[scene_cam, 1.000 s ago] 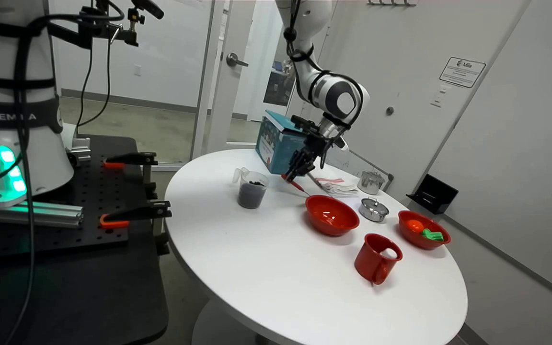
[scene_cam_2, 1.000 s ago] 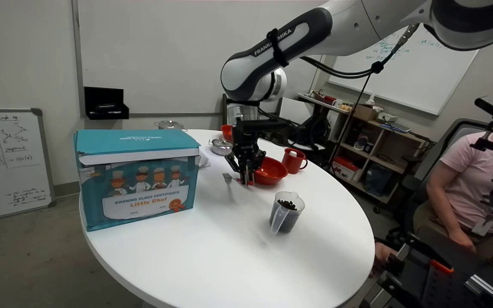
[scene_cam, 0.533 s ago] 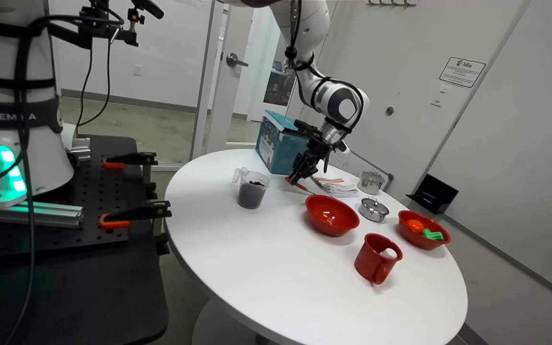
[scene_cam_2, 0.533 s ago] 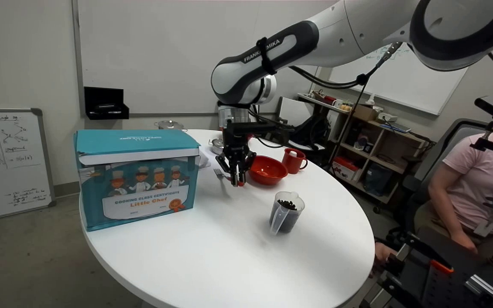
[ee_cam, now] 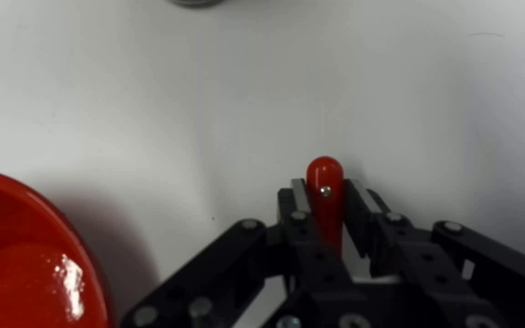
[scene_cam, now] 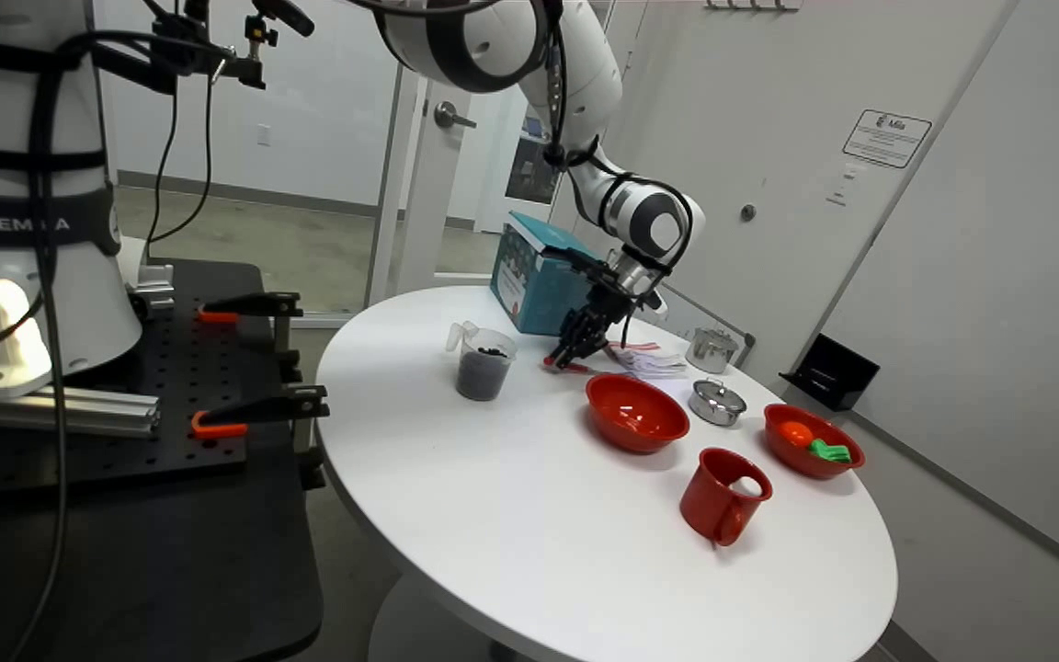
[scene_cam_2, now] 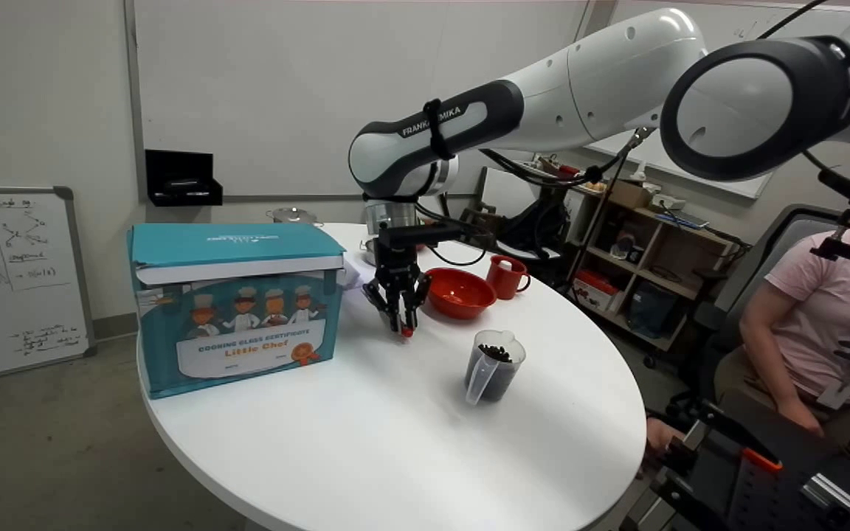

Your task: Remove the fork from the red bowl and put it on the table

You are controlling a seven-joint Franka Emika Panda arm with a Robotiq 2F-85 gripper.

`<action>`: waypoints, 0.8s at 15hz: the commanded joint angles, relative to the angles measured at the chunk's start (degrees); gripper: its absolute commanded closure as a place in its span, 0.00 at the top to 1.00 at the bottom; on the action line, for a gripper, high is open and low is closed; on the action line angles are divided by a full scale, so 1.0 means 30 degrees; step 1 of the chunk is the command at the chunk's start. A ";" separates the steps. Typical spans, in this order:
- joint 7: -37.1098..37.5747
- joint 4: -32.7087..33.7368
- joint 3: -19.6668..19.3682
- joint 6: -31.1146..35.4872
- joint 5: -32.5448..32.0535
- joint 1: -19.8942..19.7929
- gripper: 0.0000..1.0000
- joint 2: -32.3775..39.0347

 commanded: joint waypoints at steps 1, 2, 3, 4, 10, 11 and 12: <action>-0.0263 0.2450 -0.0163 -0.1233 -0.0063 0.0137 0.59 0.1335; -0.0348 0.2703 -0.0127 -0.1254 -0.0052 0.0125 0.66 0.1431; -0.0419 0.2875 -0.0113 -0.1192 -0.0058 0.0119 0.74 0.1459; -0.0514 0.2608 0.0047 -0.0961 -0.0140 0.0027 0.81 0.1190; -0.2324 0.0564 -0.0102 -0.0489 -0.0433 -0.0201 1.00 -0.1396; -0.2578 0.0290 -0.0149 -0.0403 -0.0465 -0.0245 1.00 -0.1819; -0.2907 -0.0120 -0.0230 -0.0388 -0.0558 -0.0277 1.00 -0.2372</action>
